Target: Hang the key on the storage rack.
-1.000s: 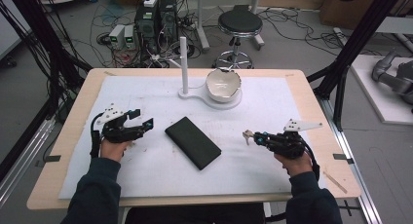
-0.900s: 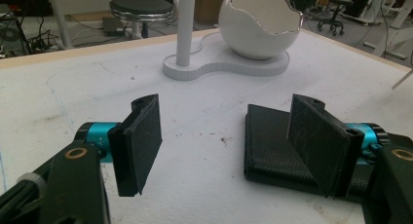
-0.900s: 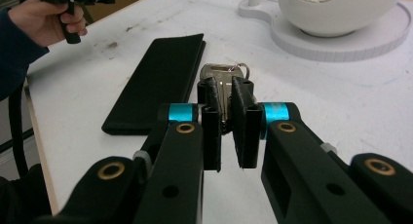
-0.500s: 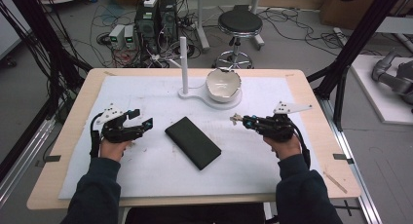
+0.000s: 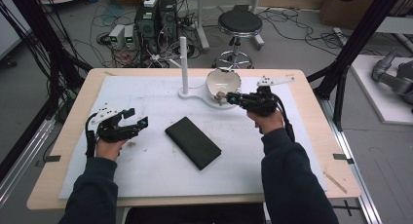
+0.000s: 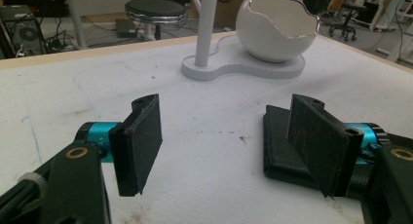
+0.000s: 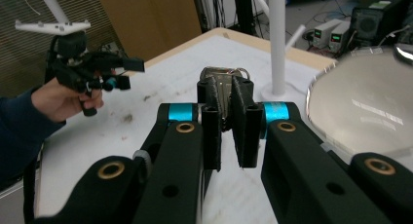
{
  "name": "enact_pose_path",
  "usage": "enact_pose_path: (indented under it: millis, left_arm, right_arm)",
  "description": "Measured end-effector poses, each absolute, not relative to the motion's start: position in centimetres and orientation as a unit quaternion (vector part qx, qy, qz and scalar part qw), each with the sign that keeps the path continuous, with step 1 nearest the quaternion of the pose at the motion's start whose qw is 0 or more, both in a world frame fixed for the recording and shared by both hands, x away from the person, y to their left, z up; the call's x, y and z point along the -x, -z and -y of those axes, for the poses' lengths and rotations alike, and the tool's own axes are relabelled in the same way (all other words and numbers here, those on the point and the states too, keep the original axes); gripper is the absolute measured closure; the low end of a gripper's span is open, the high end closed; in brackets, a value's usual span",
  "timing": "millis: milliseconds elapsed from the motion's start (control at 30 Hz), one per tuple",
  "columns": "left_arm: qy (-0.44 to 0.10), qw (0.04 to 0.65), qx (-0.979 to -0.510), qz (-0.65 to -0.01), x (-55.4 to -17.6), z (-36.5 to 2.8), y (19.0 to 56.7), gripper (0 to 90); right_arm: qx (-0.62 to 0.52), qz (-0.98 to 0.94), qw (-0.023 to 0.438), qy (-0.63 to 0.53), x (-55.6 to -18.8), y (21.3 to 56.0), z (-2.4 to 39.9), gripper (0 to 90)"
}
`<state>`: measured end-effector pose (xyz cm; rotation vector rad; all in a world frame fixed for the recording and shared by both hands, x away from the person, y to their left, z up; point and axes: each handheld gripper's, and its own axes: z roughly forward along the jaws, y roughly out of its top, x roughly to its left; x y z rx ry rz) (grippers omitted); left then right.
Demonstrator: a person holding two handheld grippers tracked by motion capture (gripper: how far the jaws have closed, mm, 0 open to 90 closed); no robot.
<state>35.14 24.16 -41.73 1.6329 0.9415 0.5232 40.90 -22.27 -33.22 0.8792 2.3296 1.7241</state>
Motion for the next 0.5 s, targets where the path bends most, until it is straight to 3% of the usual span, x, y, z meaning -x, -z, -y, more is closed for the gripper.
enact_pose_path:
  millis: [500]
  left_arm:
    - [-0.224,0.559,-0.689,-0.404,-35.0,-24.8,41.8,28.7]
  right_arm:
    - [-0.251,-0.776,0.028,-0.578,-47.1,29.7,14.3,84.5]
